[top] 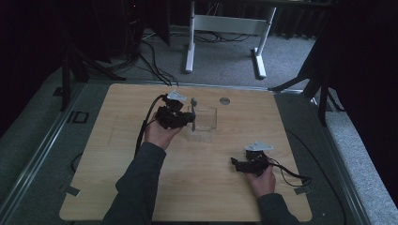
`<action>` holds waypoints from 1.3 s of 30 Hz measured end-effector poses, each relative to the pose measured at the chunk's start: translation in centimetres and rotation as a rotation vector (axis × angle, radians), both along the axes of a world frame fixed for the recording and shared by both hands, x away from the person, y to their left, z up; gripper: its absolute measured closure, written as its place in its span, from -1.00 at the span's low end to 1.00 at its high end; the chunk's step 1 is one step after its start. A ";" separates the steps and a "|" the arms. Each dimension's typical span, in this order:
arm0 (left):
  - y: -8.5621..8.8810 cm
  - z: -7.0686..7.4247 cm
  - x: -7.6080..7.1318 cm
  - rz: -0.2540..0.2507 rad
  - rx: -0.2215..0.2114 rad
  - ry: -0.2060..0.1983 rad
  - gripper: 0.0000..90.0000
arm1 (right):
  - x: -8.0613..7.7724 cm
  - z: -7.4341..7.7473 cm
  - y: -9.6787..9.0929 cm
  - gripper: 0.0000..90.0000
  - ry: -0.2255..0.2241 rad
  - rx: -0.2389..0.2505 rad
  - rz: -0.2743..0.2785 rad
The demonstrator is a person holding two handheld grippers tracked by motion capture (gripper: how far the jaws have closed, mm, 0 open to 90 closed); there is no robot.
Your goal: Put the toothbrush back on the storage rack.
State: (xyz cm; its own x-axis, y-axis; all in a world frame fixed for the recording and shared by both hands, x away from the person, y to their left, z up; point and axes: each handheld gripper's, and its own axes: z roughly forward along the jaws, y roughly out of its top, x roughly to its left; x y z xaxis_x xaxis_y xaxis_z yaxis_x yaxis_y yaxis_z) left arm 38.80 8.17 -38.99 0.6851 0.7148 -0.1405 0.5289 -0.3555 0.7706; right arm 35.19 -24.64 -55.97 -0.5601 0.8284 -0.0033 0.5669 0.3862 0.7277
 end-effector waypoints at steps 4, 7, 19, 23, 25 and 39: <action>0.1 0.1 0.1 0.009 -0.017 -0.005 0.80 | 0.0 0.0 0.0 -0.53 0.000 0.000 0.000; 0.2 0.1 0.2 0.016 -0.024 -0.006 0.80 | 0.0 0.0 0.0 -0.53 0.000 0.000 0.000; 0.0 -0.2 0.6 0.040 -0.030 -0.013 0.80 | 0.0 0.0 0.0 -0.53 0.000 0.000 0.000; -0.3 -0.4 0.8 0.038 -0.011 -0.014 0.80 | 0.0 0.0 0.0 -0.53 -0.001 0.000 0.000; -0.4 -0.6 0.9 0.042 -0.006 -0.014 0.80 | 0.0 0.0 0.0 -0.53 -0.001 0.000 0.000; -1.0 -1.6 2.0 0.045 0.039 0.011 0.80 | 0.0 0.0 0.0 -0.53 -0.001 0.000 0.001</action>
